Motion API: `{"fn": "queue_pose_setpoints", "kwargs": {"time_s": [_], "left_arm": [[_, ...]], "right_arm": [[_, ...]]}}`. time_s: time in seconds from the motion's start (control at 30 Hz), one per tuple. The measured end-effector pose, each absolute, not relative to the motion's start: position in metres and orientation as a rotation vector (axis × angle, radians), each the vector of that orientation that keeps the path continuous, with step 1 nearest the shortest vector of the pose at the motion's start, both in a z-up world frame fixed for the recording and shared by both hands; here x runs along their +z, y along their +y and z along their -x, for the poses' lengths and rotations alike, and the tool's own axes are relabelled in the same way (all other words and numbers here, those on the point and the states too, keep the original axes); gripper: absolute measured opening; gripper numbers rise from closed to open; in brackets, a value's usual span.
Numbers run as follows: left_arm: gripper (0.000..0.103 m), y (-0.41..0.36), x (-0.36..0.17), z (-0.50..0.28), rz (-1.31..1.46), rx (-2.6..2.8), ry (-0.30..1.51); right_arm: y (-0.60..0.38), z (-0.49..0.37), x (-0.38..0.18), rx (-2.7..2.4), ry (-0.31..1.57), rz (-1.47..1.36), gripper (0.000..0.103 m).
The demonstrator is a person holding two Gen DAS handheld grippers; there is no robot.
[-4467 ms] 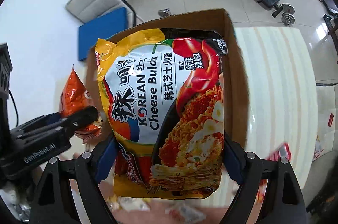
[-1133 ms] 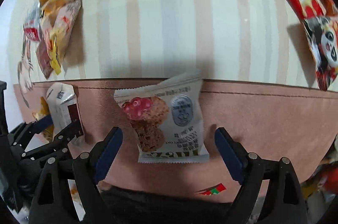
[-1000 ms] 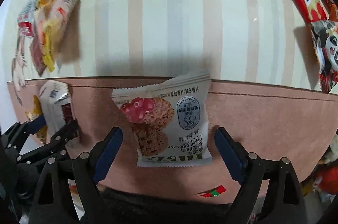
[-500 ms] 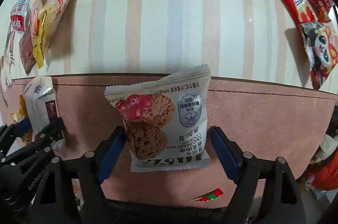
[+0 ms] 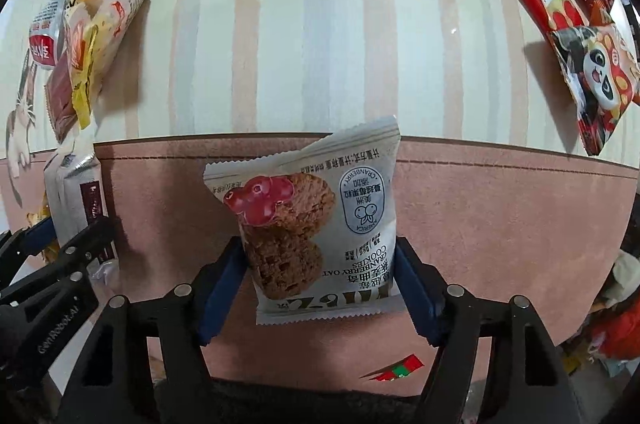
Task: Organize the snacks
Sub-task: 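Grasp the white wafer pack with the left tool while the right grasps the cookie pack, then place the white wafer pack with the left tool while the right places the cookie pack in the box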
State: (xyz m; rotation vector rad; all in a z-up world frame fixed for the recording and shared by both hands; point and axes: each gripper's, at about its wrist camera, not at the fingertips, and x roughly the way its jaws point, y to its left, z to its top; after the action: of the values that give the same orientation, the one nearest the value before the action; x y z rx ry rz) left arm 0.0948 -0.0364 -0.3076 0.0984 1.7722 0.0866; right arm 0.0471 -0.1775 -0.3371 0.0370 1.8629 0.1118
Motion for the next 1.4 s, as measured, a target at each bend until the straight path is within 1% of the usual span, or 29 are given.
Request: {"fn": "queue_pose_setpoints", "kwargs": {"time_s": [0.2, 0.43, 0.57, 0.67, 0.83, 0.93, 1.1, 1.27, 1.4], "left_arm": [[0.051, -0.042, -0.265, -0.101, -0.056, 0.039, 1.705], [0.051, -0.052, -0.190, -0.125, 0.023, -0.038, 1.585], [0.051, -0.057, -0.153, -0.158, 0.082, -0.067, 1.526], [0.051, -0.052, -0.136, -0.190, 0.128, -0.084, 1.483], [0.051, -0.050, -0.113, -0.263, 0.131, -0.094, 1.433], [0.051, -0.043, -0.117, -0.311, 0.117, -0.081, 1.435], [0.051, -0.033, -0.147, -0.402, 0.080, -0.038, 1.487], [0.051, -0.028, -0.186, -0.461, 0.059, -0.025, 1.571], [0.051, -0.021, -0.212, -0.488, 0.046, -0.006, 1.614]], "right_arm": [[-0.185, -0.049, -0.315, 0.156, 1.819, -0.068, 0.075], [-0.200, -0.078, -0.245, 0.243, 1.684, -0.129, 0.075], [-0.210, -0.111, -0.196, 0.262, 1.586, -0.157, 0.075], [-0.217, -0.148, -0.162, 0.267, 1.524, -0.197, 0.075], [-0.231, -0.218, -0.136, 0.238, 1.442, -0.253, 0.075], [-0.238, -0.266, -0.133, 0.188, 1.417, -0.244, 0.075], [-0.246, -0.362, -0.164, 0.111, 1.459, -0.225, 0.075], [-0.249, -0.425, -0.194, 0.036, 1.507, -0.172, 0.075], [-0.255, -0.460, -0.219, -0.016, 1.547, -0.153, 0.075]]}}
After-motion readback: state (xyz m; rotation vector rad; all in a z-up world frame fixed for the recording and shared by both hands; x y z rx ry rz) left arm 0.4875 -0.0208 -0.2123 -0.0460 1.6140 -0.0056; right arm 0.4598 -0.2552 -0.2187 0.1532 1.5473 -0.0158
